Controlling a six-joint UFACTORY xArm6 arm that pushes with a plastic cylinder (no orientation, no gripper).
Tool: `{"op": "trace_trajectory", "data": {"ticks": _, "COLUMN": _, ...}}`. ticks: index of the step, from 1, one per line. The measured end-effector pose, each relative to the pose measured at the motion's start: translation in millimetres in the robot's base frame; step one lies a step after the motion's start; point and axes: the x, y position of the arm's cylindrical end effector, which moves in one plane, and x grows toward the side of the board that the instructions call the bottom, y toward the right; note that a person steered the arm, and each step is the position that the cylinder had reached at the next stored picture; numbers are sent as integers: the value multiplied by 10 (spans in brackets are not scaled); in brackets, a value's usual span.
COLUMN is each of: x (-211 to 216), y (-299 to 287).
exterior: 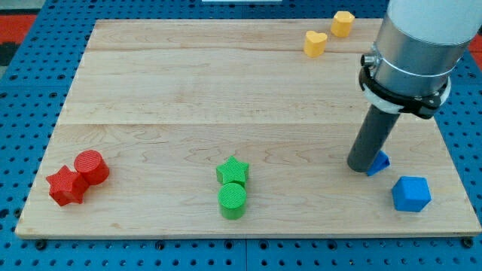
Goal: Move the green star to top left
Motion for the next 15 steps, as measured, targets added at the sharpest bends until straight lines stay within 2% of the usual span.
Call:
{"op": "trace_trajectory", "data": {"ticks": 1, "x": 277, "y": -498}}
{"op": "trace_trajectory", "data": {"ticks": 2, "x": 916, "y": -735}}
{"op": "trace_trajectory", "data": {"ticks": 3, "x": 957, "y": -1134}}
{"op": "trace_trajectory", "data": {"ticks": 5, "x": 207, "y": -1375}}
{"op": "trace_trajectory", "data": {"ticks": 7, "x": 437, "y": -1610}}
{"op": "trace_trajectory", "data": {"ticks": 8, "x": -523, "y": -1790}}
{"op": "trace_trajectory", "data": {"ticks": 9, "x": -1192, "y": -1978}}
{"op": "trace_trajectory", "data": {"ticks": 10, "x": -749, "y": -1378}}
{"op": "trace_trajectory", "data": {"ticks": 11, "x": 87, "y": -1311}}
{"op": "trace_trajectory", "data": {"ticks": 12, "x": -258, "y": -2071}}
{"op": "trace_trajectory", "data": {"ticks": 13, "x": -978, "y": -2672}}
{"op": "trace_trajectory", "data": {"ticks": 14, "x": -1393, "y": -3059}}
{"op": "trace_trajectory", "data": {"ticks": 15, "x": -1005, "y": -3032}}
